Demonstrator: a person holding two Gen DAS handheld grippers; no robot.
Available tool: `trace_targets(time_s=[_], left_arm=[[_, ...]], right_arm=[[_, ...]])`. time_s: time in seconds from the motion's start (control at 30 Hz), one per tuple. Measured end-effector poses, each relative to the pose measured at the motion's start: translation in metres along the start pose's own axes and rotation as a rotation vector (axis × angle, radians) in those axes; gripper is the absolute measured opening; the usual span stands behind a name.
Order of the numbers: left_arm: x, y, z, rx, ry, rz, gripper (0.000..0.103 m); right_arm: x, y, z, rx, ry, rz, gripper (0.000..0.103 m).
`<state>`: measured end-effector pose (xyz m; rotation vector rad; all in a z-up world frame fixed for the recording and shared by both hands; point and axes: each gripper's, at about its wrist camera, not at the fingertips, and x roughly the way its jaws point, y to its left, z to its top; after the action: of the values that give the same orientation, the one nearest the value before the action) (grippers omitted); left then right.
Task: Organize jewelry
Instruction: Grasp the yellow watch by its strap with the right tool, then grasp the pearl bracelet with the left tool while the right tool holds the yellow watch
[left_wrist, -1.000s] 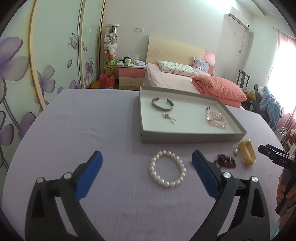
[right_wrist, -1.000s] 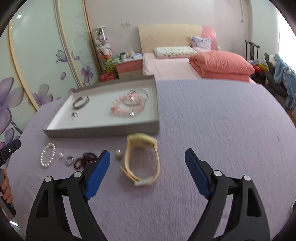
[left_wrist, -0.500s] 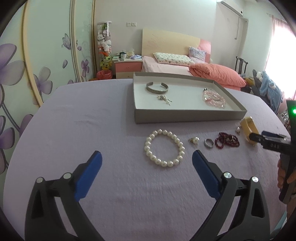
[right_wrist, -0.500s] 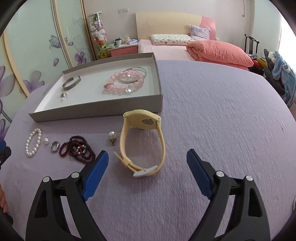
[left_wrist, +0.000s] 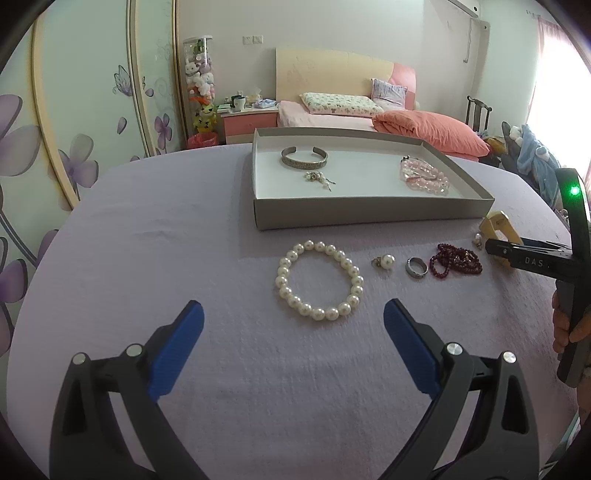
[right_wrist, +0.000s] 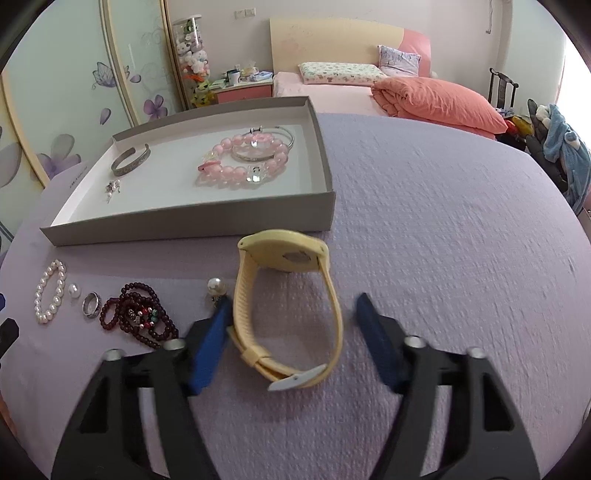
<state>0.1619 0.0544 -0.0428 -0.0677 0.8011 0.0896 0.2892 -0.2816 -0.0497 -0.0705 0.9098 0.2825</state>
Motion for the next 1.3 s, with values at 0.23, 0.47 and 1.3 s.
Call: trace_targets(time_s=[0.23, 0.47, 1.3], left_arm=[[0.007, 0.011, 0.005, -0.051, 0.015, 0.003, 0.095], [0.027, 0.022, 0.017, -0.141, 0.076, -0.015, 0.057], [0.051, -0.007, 0.021, -0.056, 0.114, 0.062, 0.01]], right_arm=[[-0.01, -0.004, -0.001, 0.026, -0.022, 0.025, 0.034], [-0.024, -0.005, 0.004, 0.042, -0.053, 0.045, 0.034], [-0.036, -0.003, 0.005, 0.021, -0.07, 0.091, 0.034]])
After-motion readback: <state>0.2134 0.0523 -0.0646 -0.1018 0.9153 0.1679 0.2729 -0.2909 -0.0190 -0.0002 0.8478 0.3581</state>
